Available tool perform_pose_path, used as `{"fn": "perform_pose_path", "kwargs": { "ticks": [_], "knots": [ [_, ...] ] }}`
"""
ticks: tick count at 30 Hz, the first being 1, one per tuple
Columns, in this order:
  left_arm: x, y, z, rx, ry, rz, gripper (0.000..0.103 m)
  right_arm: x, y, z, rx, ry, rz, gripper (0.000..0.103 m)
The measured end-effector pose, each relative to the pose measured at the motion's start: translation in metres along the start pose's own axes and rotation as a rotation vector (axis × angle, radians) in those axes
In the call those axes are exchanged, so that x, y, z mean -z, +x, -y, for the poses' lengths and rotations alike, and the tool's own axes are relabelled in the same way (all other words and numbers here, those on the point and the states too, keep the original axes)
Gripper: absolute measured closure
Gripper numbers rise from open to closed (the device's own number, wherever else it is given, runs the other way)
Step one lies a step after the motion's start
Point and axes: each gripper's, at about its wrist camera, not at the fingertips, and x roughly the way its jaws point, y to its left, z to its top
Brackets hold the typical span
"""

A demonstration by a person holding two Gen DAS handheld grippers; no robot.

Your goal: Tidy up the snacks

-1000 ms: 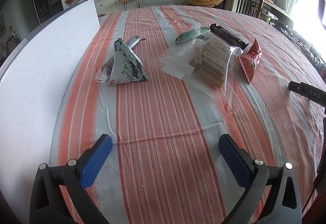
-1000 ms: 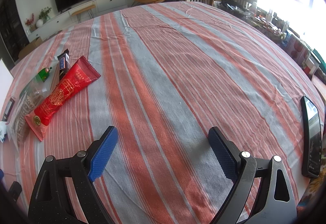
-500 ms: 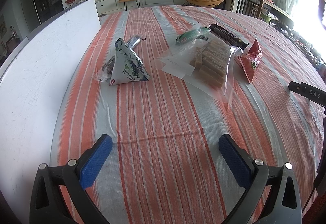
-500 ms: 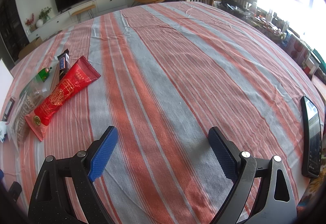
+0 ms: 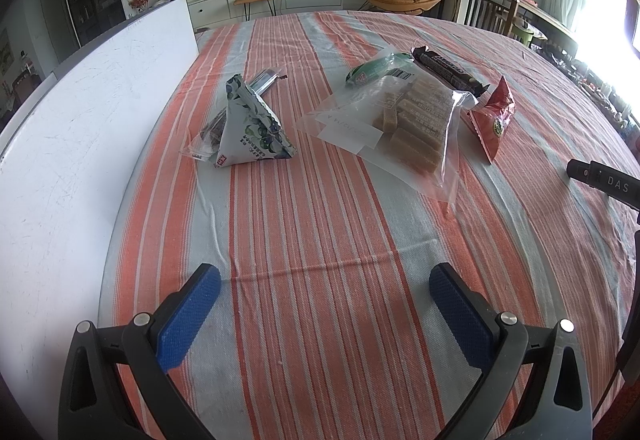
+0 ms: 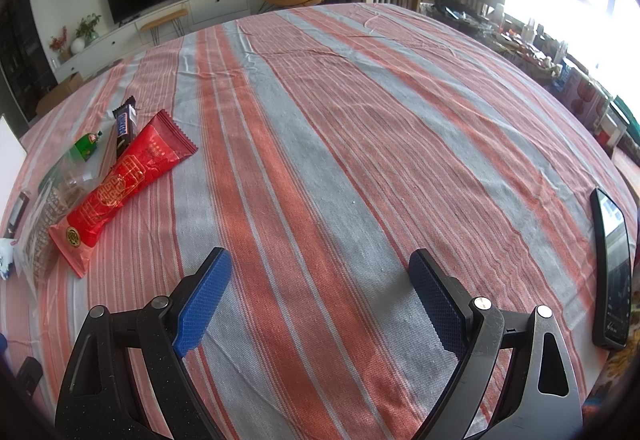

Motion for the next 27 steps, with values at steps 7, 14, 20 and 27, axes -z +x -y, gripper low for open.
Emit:
{"fn": "perform_pose_path", "kwargs": {
  "ticks": [7,14,20,27],
  "knots": [
    [0.0003,-0.0006,0.0011,0.011,0.012,0.0,0.0,-0.0002,0.0001,0.0001,0.0,0.0,0.0,0.01],
    [-0.0005,0.0002,0.0046,0.014,0.025,-0.001,0.0,-0.0004,0.0002,0.0004,0.0,0.0,0.0,0.01],
    [-0.0002,-0.0001,0.0053,0.016,0.024,0.001,0.0,-0.0001,0.0,0.0001,0.0,0.0,0.0,0.01],
    [0.0003,0.0005,0.0057,0.018,0.021,0.002,0.0,-0.0001,0.0001,0.0001,0.0,0.0,0.0,0.01]
  ]
}}
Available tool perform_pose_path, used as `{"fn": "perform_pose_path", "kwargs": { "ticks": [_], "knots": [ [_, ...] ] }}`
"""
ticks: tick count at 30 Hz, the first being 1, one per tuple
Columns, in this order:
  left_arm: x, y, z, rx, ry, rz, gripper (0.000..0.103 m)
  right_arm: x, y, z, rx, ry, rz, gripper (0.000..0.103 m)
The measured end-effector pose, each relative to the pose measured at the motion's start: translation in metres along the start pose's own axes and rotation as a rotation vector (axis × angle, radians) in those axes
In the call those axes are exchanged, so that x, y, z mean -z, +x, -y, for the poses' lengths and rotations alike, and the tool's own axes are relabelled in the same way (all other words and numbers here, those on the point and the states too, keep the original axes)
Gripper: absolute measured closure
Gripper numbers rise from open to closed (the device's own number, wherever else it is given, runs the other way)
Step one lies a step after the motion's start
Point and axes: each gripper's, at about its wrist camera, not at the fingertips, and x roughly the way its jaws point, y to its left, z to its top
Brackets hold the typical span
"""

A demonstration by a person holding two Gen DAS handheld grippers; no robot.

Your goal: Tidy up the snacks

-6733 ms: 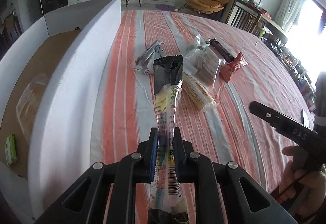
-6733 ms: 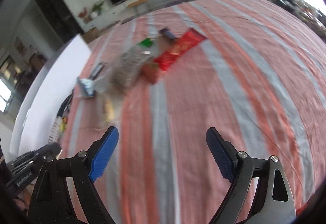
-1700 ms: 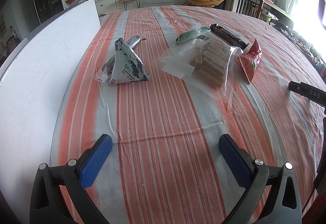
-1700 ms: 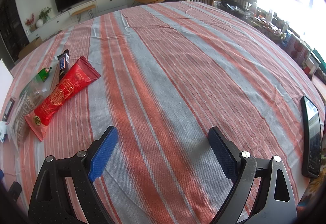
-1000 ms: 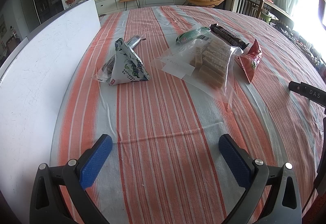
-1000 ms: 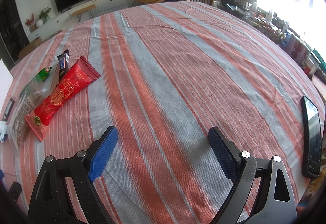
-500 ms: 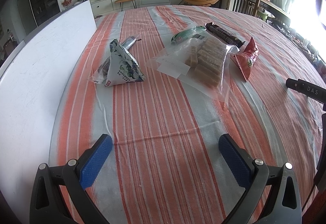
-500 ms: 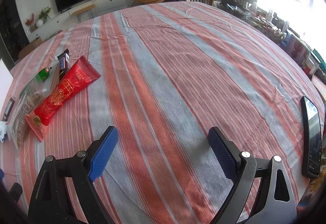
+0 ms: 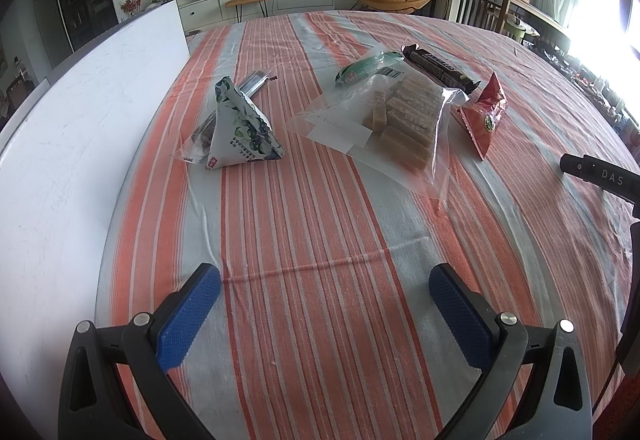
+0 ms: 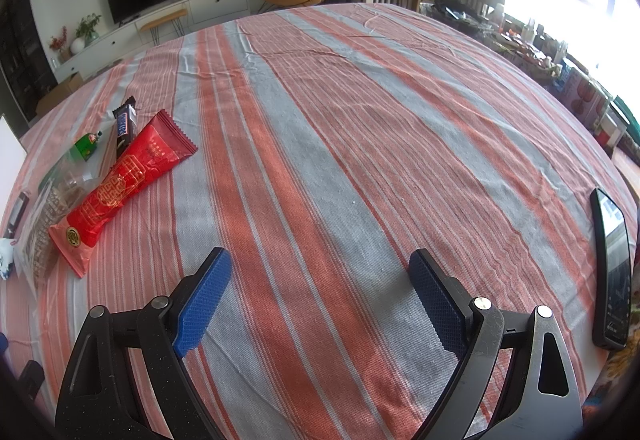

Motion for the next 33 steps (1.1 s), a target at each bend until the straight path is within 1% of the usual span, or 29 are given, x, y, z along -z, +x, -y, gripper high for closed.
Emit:
{"fn": "perform_pose_path", "kwargs": {
  "ticks": [15,17,18,19,20,22,24,26,28,29,31,32,33],
  "knots": [
    [0.001,-0.001,0.0,0.008,0.001,-0.002,0.0,0.0,0.0,0.0,0.0,0.0,0.0,0.01],
    [0.001,-0.004,-0.002,0.018,0.004,-0.038,0.0,0.0,0.0,0.0,0.0,0.0,0.0,0.01],
    [0.001,-0.008,-0.004,0.037,-0.005,-0.047,0.0,0.0,0.0,0.0,0.0,0.0,0.0,0.01],
    [-0.004,-0.016,-0.007,0.07,-0.015,-0.036,0.0,0.0,0.0,0.0,0.0,0.0,0.0,0.01],
    [-0.009,-0.025,-0.01,0.084,-0.019,-0.016,0.0,0.0,0.0,0.0,0.0,0.0,0.0,0.01],
    [-0.03,-0.04,-0.018,0.081,-0.038,0.033,0.0,0.0,0.0,0.0,0.0,0.0,0.0,0.01],
    [-0.052,-0.043,-0.028,0.045,-0.084,0.052,0.0,0.0,0.0,0.0,0.0,0.0,0.0,0.01],
    [-0.07,-0.035,-0.039,-0.011,-0.132,0.061,0.001,0.0,0.0,0.0,0.0,0.0,0.0,0.01],
    [-0.08,-0.021,-0.044,-0.039,-0.142,0.057,0.011,0.0,0.0,0.0,0.0,0.0,0.0,0.01],
    [-0.084,-0.009,-0.044,-0.059,-0.14,0.038,0.013,0.0,0.0,0.0,0.0,0.0,0.0,0.01],
    [-0.086,0.016,-0.044,-0.084,-0.136,-0.012,0.025,0.0,0.0,0.0,0.0,0.0,0.0,0.01],
    [-0.086,0.029,-0.044,-0.085,-0.142,-0.041,0.027,0.0,0.0,0.0,0.0,0.0,0.0,0.01],
    [-0.085,0.036,-0.045,-0.078,-0.152,-0.054,0.035,0.0,0.0,0.0,0.0,0.0,0.0,0.01]
  ]
}}
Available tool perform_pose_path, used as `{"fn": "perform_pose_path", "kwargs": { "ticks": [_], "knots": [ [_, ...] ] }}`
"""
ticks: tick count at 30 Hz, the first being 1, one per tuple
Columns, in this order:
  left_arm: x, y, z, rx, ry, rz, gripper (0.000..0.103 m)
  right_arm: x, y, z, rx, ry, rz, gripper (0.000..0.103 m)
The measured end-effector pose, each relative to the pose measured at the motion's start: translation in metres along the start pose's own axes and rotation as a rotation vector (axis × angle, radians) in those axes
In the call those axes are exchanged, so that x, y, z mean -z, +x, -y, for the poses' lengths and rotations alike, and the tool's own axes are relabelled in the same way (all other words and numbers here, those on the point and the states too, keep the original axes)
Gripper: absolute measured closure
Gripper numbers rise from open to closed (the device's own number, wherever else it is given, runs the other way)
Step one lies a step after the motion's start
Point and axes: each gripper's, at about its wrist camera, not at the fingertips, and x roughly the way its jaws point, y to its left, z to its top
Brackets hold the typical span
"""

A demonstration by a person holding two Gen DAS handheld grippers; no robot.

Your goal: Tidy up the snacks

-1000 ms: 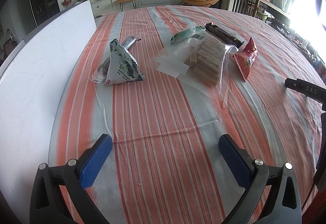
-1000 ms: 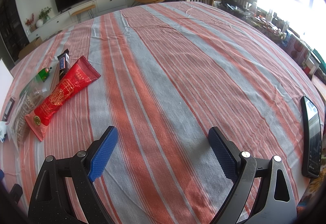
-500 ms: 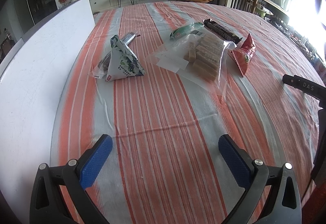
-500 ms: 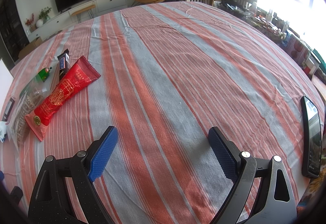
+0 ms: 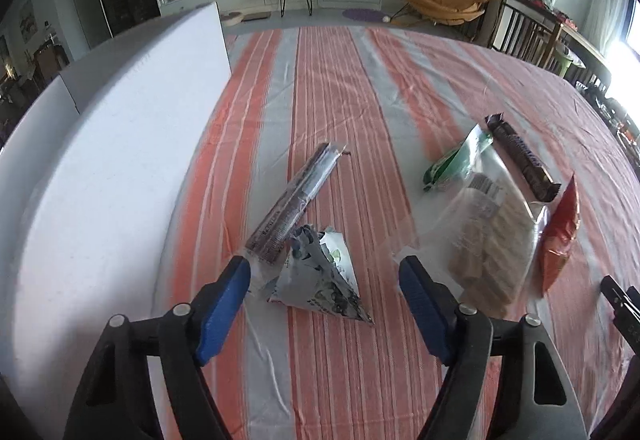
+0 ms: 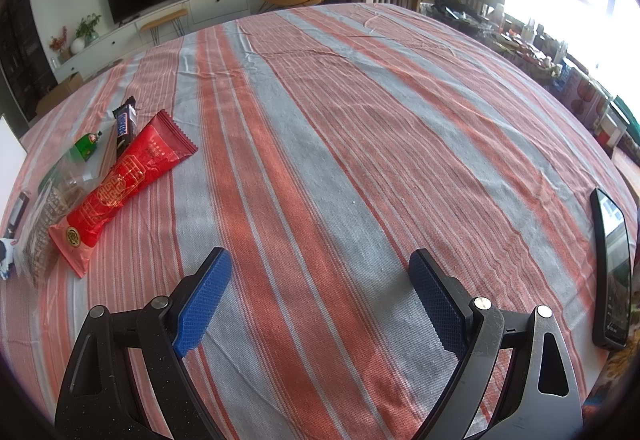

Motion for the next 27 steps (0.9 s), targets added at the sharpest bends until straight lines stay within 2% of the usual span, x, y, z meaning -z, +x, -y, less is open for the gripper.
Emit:
{"fn": "perform_pose_path", "kwargs": {
  "ticks": [2,3,7,12,14,15,16,18,22,27],
  "knots": [
    [0.004,0.003,-0.004,-0.004,-0.02,0.026,0.066,0.0,0.0,0.0,0.0,0.0,0.0,0.01],
    [0.007,0.001,-0.005,0.006,-0.016,0.037,0.07,0.0,0.0,0.0,0.0,0.0,0.0,0.01],
    [0.032,-0.031,-0.012,0.068,0.011,0.055,0.071,0.0,0.0,0.001,0.0,0.0,0.0,0.01],
    [0.081,-0.067,-0.008,0.183,0.09,0.001,0.07,0.0,0.0,0.0,0.0,0.0,0.0,0.01],
    [0.093,-0.068,-0.002,0.193,0.138,-0.017,0.069,0.0,0.0,0.0,0.0,0.0,0.0,0.01],
    [0.096,-0.067,0.002,0.182,0.157,-0.011,0.062,0.0,0.0,0.0,0.0,0.0,0.0,0.01],
    [0.098,-0.066,0.005,0.164,0.169,-0.003,0.048,0.0,0.0,0.0,0.0,0.0,0.0,0.01],
    [0.098,-0.058,0.003,0.14,0.143,0.005,0.033,0.0,0.0,0.0,0.0,0.0,0.0,0.01],
    [0.095,-0.053,-0.002,0.121,0.078,0.054,0.024,0.0,0.0,0.0,0.0,0.0,0.0,0.01],
    [0.096,-0.047,0.006,0.064,0.142,0.081,0.019,0.0,0.0,0.0,0.0,0.0,0.0,0.01]
  ]
}}
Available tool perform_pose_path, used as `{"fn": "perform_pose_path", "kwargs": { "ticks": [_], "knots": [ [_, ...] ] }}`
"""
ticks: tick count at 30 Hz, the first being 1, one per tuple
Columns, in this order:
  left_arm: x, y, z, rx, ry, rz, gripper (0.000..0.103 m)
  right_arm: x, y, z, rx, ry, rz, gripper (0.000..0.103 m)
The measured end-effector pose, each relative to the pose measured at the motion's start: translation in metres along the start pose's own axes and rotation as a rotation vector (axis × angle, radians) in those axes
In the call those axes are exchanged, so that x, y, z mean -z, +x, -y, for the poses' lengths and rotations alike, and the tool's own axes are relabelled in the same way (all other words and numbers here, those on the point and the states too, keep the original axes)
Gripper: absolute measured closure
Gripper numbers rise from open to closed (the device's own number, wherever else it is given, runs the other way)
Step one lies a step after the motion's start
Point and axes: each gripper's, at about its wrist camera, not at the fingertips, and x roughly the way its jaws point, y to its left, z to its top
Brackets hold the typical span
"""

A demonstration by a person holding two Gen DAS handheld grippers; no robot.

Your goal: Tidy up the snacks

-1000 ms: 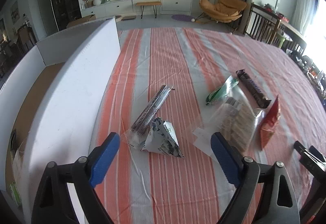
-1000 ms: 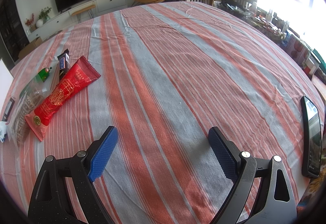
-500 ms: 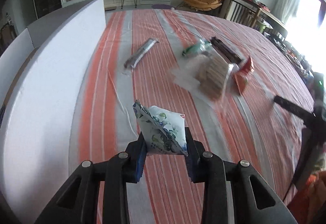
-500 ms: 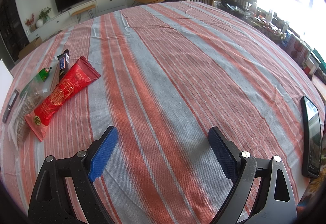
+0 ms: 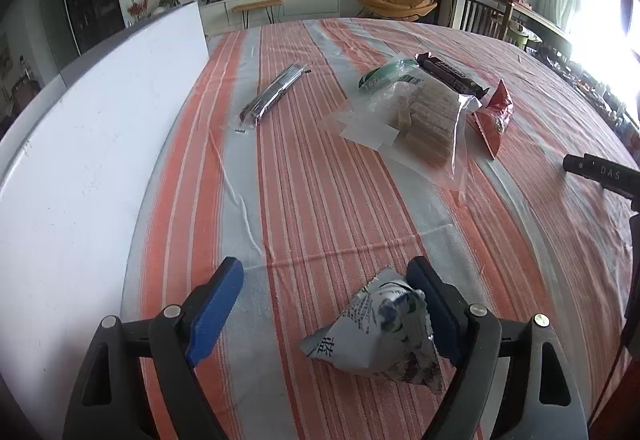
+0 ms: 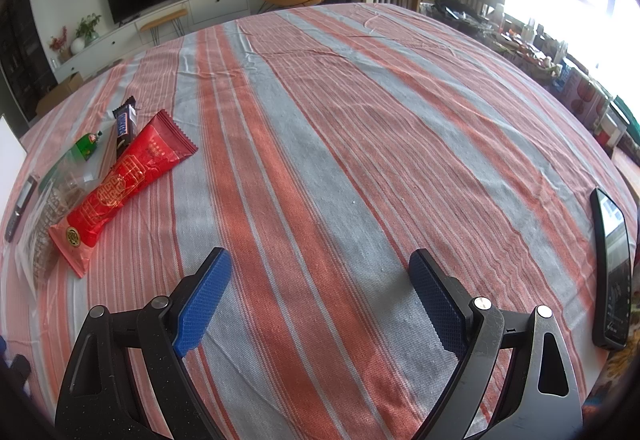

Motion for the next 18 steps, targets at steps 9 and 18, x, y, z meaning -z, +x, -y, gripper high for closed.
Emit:
{"fn": "perform_pose_path", "kwargs": {
  "ticks": [9,18],
  "knots": [
    [0.001,0.0028,-0.0013,0.001,-0.011,-0.019,0.006,-0.0003,0.0002,0.0002,0.0,0.0,0.0,0.01],
    [0.0006,0.0042,-0.0004,-0.002,-0.013,-0.035,0.0,-0.0004,0.0002,0.0003,-0.002,0.0,0.0,0.01]
  ]
}}
